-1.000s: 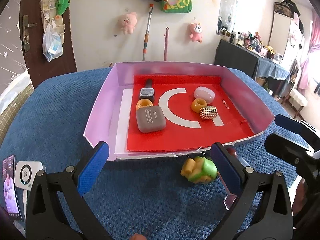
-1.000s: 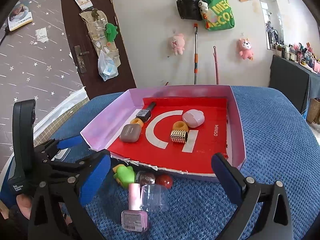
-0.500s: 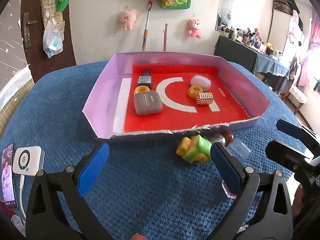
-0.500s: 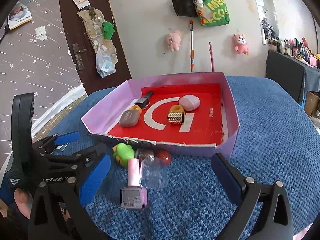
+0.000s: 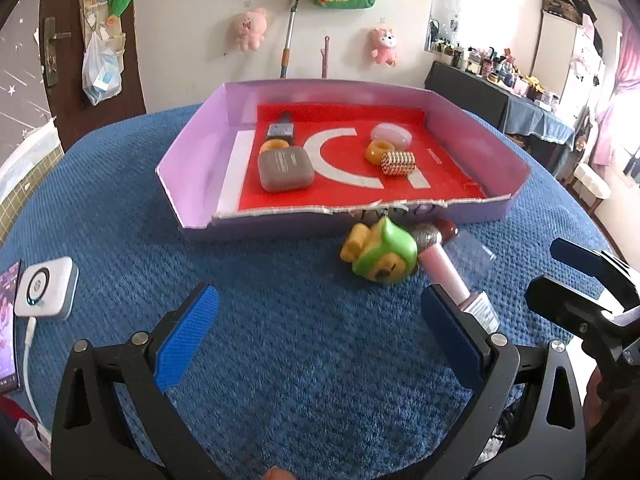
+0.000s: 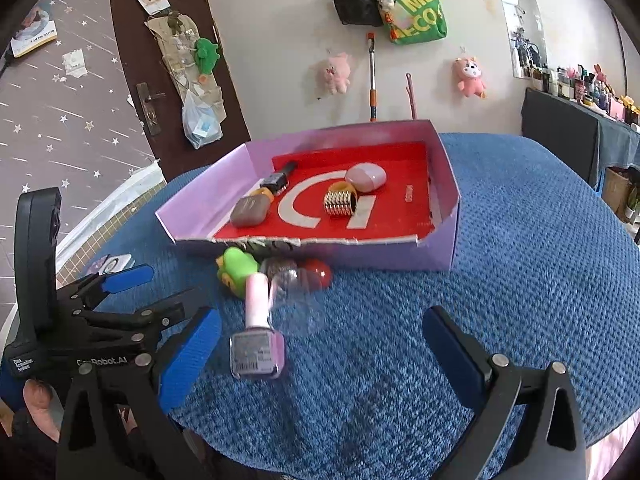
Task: Organize rigid objects
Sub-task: 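Move both grippers down toward the pink nail polish bottle beside the box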
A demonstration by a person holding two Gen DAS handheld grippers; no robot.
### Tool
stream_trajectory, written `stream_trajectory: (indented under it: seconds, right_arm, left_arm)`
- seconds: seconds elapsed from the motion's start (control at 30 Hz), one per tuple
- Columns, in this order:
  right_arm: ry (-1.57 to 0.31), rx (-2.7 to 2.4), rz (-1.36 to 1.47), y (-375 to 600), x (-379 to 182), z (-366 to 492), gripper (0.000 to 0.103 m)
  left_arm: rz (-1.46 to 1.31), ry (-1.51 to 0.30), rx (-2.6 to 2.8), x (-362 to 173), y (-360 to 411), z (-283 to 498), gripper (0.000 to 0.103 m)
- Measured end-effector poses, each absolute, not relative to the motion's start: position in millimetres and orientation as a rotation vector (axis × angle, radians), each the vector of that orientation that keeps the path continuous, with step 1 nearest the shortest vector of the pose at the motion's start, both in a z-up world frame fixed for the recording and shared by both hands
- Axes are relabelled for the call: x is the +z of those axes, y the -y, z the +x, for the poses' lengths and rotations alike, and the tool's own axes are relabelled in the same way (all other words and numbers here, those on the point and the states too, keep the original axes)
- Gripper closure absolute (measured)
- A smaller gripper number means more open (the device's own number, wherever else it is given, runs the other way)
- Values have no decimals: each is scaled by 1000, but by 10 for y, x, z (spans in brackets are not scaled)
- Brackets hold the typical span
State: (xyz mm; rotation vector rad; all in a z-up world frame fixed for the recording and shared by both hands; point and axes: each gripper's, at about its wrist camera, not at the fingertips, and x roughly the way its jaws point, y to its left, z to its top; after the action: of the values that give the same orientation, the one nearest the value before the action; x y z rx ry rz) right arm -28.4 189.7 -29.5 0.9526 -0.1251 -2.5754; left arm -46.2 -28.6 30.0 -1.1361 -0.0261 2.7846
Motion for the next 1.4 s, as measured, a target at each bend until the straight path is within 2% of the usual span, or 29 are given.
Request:
stream_trajectory:
  seconds: [0.47, 0.83, 0.93, 1.17, 1.23, 1.3, 1.4]
  right_arm:
    - [73, -2561, 1006, -1824, -457, -241, 5]
    - [8, -2526, 1004, -1680, -519, -197, 5]
    - [-21, -2531, 1003, -1641, -536, -190, 13]
    - [-79, -2508, 988, -1578, -573, -132, 13]
    - [-88, -2488, 980, -1535, -587, -112, 17]
    - [-102, -2464, 979, -1482, -611, -108, 29]
    - [-137, -2444, 975, -1383, -648, -101, 37]
  left_arm:
    - [-1190, 32, 2760, 130, 310, -385, 0]
    - [-1210, 37, 2742, 102, 277, -450, 0]
    - [-1208, 22, 2747, 122, 244, -536, 0]
    - [-1221, 37, 2728, 127, 193, -717, 0]
    - [-1217, 19, 2729, 131, 157, -747, 0]
    - [-1214, 0, 2743, 133, 129, -776, 0]
    - [-1217, 4, 2737, 133, 113, -830, 0]
